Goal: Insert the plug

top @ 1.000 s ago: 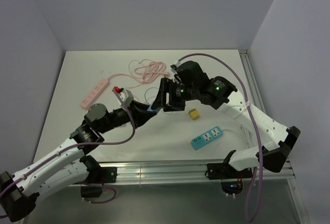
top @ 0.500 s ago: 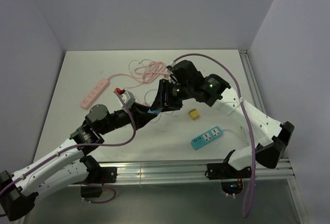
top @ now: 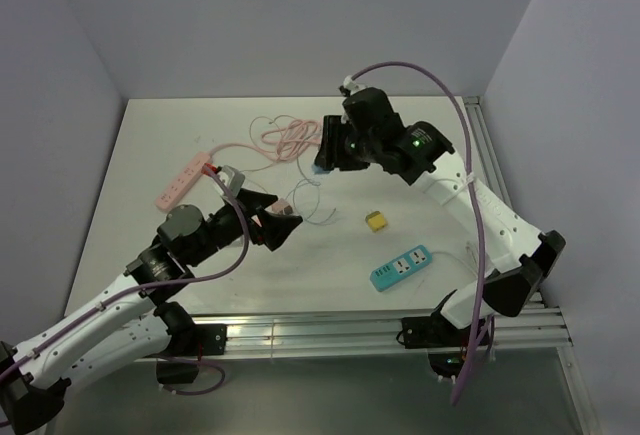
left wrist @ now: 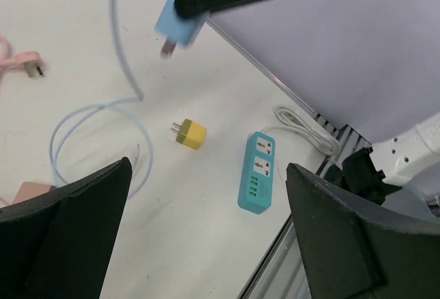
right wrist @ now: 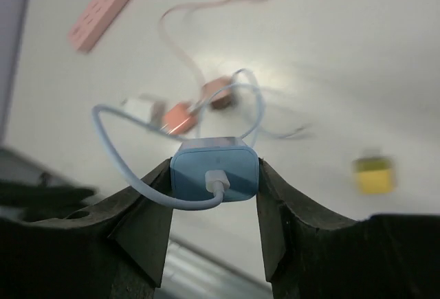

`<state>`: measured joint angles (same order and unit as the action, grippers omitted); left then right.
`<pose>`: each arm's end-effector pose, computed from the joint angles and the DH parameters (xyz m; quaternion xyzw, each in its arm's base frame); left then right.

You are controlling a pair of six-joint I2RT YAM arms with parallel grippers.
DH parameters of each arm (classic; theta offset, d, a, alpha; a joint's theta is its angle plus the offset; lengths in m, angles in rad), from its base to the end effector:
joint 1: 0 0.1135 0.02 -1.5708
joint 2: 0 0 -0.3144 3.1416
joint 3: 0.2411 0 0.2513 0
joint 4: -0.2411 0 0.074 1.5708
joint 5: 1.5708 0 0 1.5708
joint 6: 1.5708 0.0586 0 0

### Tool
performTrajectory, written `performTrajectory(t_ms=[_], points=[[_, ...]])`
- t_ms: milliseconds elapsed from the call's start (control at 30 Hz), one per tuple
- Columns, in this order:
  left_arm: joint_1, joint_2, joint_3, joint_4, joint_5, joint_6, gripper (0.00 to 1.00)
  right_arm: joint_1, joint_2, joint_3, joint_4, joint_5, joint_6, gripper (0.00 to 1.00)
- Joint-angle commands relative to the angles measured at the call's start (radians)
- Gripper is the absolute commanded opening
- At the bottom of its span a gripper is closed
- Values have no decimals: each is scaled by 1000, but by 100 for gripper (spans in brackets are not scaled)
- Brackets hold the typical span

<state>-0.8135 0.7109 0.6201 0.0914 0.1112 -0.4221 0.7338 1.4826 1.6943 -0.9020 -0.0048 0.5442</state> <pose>0.1069 -0.1225 0.3564 0.1758 0.6847 -0.4411 0.5529 0.2378 0.2149 0.4522 -0.0866 0.9005 0.2559 0.3408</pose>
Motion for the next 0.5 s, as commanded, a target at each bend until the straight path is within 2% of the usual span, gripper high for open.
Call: performTrajectory(t_ms=[0, 33, 133, 233, 300, 367, 467], points=[[-4, -25, 55, -62, -100, -99, 100, -51, -82, -10, 155, 265, -277, 0], [-3, -30, 55, -70, -107, -106, 99, -57, -131, -78, 222, 322, -324, 0], [-3, -39, 32, -71, -107, -129, 100, -86, -229, -198, 271, 405, -400, 0], [-3, -36, 4, -30, -90, -164, 100, -197, -351, -324, 279, 338, -438, 0], [-3, -24, -8, 2, -27, -199, 100, -253, -422, -405, 294, 258, -507, 0], [-3, 12, -10, 53, 19, -207, 100, -300, -527, -520, 321, 281, -513, 0], [-3, 96, 7, 93, 105, -213, 100, -318, -614, -611, 302, 417, -410, 0]])
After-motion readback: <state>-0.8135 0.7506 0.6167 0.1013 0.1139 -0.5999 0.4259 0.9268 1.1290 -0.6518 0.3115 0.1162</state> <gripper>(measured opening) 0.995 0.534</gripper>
